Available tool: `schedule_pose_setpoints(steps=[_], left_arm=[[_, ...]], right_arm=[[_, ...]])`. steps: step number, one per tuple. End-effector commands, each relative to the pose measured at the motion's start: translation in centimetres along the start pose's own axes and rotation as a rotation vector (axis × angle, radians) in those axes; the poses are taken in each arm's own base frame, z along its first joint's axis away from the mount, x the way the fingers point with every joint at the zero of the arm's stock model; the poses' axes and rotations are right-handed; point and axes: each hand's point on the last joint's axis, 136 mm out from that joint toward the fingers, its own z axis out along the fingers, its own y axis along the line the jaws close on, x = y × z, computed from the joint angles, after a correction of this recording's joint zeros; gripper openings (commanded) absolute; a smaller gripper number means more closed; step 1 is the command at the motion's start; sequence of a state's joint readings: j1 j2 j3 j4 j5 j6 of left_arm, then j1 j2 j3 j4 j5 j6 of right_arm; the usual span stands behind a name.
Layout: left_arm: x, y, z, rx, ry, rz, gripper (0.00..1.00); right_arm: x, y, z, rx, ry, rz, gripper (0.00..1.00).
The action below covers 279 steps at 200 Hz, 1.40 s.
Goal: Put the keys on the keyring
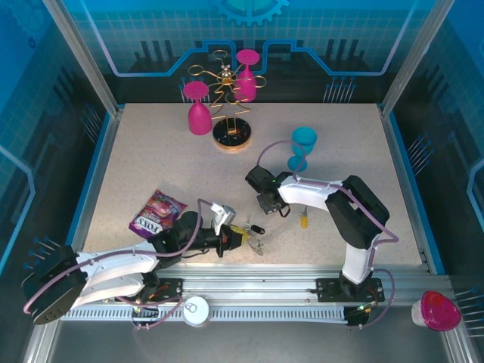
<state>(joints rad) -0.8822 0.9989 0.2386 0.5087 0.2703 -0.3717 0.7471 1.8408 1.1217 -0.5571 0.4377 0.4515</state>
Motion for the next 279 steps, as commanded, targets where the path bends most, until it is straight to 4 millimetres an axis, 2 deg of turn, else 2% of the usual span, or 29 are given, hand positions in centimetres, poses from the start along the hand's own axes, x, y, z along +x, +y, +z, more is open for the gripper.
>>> schedule_pose_setpoints(steps=[1, 16, 62, 84, 116, 161, 185, 226, 279], left_arm=[[-0.3, 1.7, -1.1, -0.131, -0.01, 0.12, 0.0], [-2.0, 2.2, -2.2, -0.202, -0.056, 0.204, 0.0], [-6.9, 3.5, -4.8, -0.336, -0.173, 0.387, 0.0], [-7.6, 3.5, -4.6, -0.305, -0.175, 0.424, 0.0], [-4.1, 2.7, -2.8, -0.165, -0.049, 0.379, 0.0], [1.2, 1.9, -2.1, -0.072, 0.061, 0.202, 0.0], [3.0, 1.6, -1.9, -0.052, 0.095, 0.133, 0.0], [4.2, 1.8, -1.8, -0.056, 0.11, 0.069, 0.0], [3.8, 1.7, -1.7, -0.054, 0.094, 0.081, 0.0]], right_arm=[[-0.2, -0.2, -0.4, 0.034, -0.006, -0.016, 0.08], [-0.5, -0.4, -0.9, 0.034, -0.023, -0.02, 0.0], [-1.4, 0.2, -2.5, -0.038, -0.076, -0.011, 0.0], [-1.4, 0.4, -2.8, -0.062, -0.088, -0.006, 0.0], [-1.0, 0.6, -2.8, -0.085, -0.084, -0.008, 0.0], [0.0, 1.9, -3.1, -0.205, -0.064, -0.014, 0.0], [0.9, 2.8, -3.5, -0.298, -0.044, -0.01, 0.0], [2.4, 3.1, -4.4, -0.437, -0.01, 0.024, 0.0], [3.6, 3.2, -3.0, -0.47, 0.052, 0.035, 0.0]])
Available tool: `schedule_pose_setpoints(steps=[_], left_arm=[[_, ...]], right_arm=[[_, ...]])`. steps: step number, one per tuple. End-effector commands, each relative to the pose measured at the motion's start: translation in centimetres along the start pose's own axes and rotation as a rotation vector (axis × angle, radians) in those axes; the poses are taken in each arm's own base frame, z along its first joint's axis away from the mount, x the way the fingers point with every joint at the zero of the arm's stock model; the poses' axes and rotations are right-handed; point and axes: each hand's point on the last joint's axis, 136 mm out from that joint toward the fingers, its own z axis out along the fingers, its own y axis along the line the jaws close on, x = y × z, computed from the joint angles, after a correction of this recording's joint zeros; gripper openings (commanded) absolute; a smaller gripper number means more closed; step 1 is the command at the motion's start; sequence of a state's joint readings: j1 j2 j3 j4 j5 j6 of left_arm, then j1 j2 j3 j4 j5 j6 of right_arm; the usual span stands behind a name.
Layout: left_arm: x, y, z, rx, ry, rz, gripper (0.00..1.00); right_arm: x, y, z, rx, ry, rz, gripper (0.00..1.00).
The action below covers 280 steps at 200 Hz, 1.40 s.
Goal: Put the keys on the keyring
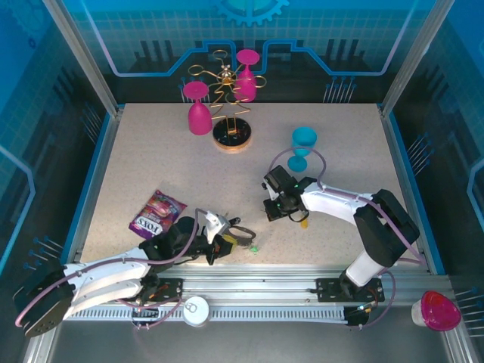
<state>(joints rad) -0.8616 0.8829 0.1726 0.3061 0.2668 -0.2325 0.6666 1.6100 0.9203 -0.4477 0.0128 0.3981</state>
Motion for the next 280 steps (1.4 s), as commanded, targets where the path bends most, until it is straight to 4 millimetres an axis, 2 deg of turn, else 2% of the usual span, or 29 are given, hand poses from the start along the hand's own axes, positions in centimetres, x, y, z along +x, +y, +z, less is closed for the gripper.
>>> schedule_pose_setpoints(steps=[1, 62, 108, 143, 280], left_arm=[[-0.5, -0.4, 0.0, 0.019, -0.029, 0.003, 0.0], [-0.9, -0.4, -0.3, 0.012, -0.049, 0.008, 0.0], [-1.0, -0.5, -0.4, 0.01, -0.054, 0.011, 0.0], [-1.1, -0.5, -0.5, 0.013, -0.057, 0.013, 0.0], [-1.1, -0.4, -0.8, 0.002, -0.063, 0.01, 0.0]], right_arm=[[0.6, 0.4, 0.7, -0.048, 0.034, -0.001, 0.0], [0.0, 0.4, 1.4, -0.042, 0.037, -0.002, 0.0], [-0.4, 0.7, 1.7, -0.053, 0.039, 0.001, 0.11], [-0.8, 0.9, 1.8, -0.062, 0.033, 0.001, 0.15], [-1.8, 0.7, 2.1, -0.038, 0.006, -0.004, 0.1]])
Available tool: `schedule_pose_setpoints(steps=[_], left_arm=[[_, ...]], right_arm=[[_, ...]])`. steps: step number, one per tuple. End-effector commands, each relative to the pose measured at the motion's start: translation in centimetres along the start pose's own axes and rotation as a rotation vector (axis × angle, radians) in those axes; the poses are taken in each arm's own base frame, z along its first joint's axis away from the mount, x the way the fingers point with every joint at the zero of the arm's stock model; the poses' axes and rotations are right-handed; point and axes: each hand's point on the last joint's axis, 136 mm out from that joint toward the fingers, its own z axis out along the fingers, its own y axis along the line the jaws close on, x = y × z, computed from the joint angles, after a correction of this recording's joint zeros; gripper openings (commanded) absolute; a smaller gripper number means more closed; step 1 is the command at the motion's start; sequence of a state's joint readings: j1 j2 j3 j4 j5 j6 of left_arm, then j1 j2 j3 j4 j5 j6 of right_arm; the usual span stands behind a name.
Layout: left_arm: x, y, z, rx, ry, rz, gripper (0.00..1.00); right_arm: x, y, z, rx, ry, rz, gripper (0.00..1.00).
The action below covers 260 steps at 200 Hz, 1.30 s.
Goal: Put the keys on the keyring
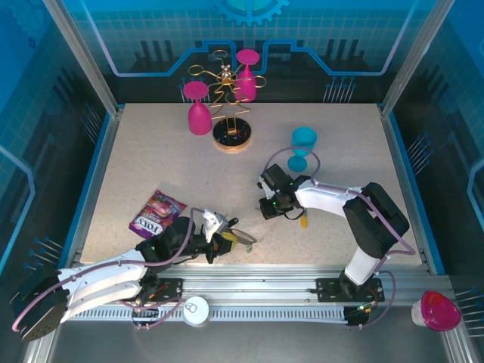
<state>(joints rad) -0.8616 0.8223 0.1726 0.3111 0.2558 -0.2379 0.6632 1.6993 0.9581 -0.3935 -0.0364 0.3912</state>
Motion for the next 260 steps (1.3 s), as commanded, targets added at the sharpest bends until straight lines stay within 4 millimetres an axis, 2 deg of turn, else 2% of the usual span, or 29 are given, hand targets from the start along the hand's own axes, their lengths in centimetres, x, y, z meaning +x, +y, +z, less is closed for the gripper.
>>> schedule_pose_setpoints(steps=[1, 28, 63, 81, 85, 185, 229, 260], left_arm=[[0.3, 0.1, -0.1, -0.008, -0.001, -0.007, 0.0], [0.3, 0.2, -0.2, -0.017, -0.003, -0.014, 0.0], [0.1, 0.4, -0.4, -0.033, -0.009, -0.011, 0.0], [-0.1, 0.5, -0.4, -0.041, -0.014, 0.0, 0.0], [-0.1, 0.5, -0.4, -0.042, -0.015, 0.003, 0.0], [-2.5, 0.6, -0.7, -0.085, -0.049, 0.114, 0.0], [-2.9, -0.3, -0.5, -0.044, -0.054, 0.148, 0.0], [-2.8, -0.7, -0.4, -0.015, -0.044, 0.155, 0.0]], right_arm=[[-0.8, -0.3, 0.2, 0.008, -0.007, -0.001, 0.1], [-1.1, -0.3, 0.2, 0.014, -0.018, -0.02, 0.0], [-1.5, 0.9, -1.6, -0.049, -0.108, -0.141, 0.0], [-2.2, 1.8, -3.3, -0.085, -0.186, -0.217, 0.0], [-1.3, 1.6, -3.1, -0.089, -0.175, -0.234, 0.0], [0.6, 4.4, -8.8, -0.205, -0.416, -0.524, 0.0], [2.4, 7.6, -11.0, -0.345, -0.444, -0.663, 0.0], [3.4, 9.6, -11.6, -0.401, -0.45, -0.745, 0.0]])
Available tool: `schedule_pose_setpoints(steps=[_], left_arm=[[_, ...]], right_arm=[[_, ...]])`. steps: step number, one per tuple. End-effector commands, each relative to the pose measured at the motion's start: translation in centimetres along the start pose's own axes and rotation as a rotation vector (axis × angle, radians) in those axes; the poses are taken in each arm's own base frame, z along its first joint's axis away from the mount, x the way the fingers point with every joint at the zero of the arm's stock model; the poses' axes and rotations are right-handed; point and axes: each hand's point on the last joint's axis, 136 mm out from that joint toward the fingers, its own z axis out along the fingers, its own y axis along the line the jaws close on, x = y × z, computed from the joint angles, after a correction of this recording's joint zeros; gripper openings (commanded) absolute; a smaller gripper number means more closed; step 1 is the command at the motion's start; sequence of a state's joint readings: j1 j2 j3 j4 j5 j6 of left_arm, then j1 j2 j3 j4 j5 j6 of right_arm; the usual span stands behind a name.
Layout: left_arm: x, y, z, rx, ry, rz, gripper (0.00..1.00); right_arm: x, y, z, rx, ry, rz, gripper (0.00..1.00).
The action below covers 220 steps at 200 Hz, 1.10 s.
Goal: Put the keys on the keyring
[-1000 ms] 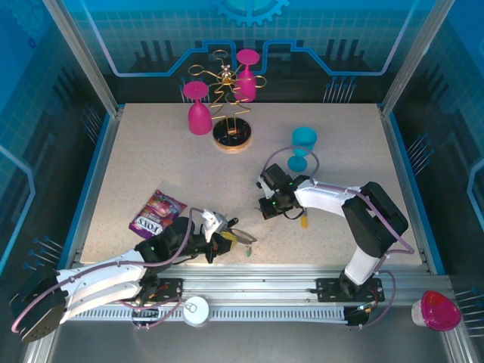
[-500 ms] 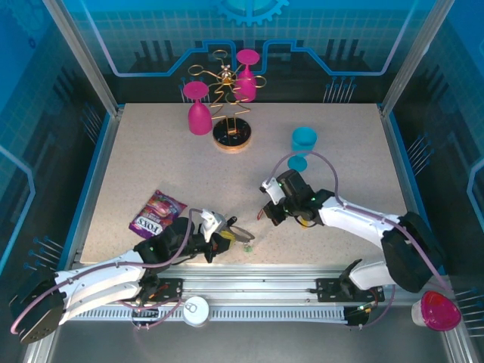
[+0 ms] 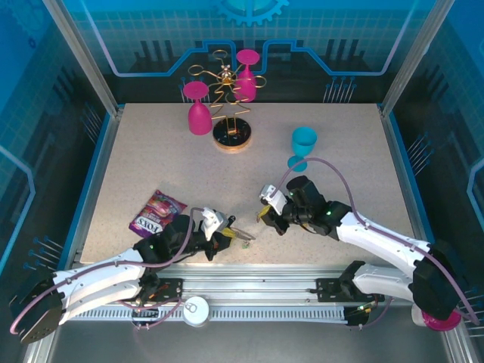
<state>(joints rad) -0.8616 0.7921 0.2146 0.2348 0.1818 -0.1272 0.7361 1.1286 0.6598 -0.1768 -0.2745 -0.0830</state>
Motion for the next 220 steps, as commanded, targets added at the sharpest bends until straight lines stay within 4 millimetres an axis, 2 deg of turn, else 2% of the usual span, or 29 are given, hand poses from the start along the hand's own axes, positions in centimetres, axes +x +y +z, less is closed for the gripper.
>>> schedule_pose_setpoints(steps=[1, 51, 88, 150, 220], left_arm=[[-1.7, -1.3, 0.0, 0.057, -0.033, 0.044, 0.0], [-1.7, -1.3, 0.2, 0.057, -0.031, 0.05, 0.0], [-1.5, -1.4, 0.3, 0.063, -0.027, 0.045, 0.0], [-1.6, -1.5, 0.4, 0.071, -0.028, 0.036, 0.0], [-1.4, -1.7, 0.5, 0.089, -0.019, 0.037, 0.0]], right_arm=[[-0.3, 2.5, 0.0, -0.098, -0.025, -0.083, 0.0], [-0.1, 5.4, 0.0, -0.186, -0.007, -0.143, 0.0], [0.2, 6.7, 0.4, -0.208, 0.018, -0.181, 0.0], [0.0, 7.8, 1.9, -0.212, 0.036, -0.208, 0.0], [-0.5, 7.3, 3.1, -0.175, 0.028, -0.174, 0.0]])
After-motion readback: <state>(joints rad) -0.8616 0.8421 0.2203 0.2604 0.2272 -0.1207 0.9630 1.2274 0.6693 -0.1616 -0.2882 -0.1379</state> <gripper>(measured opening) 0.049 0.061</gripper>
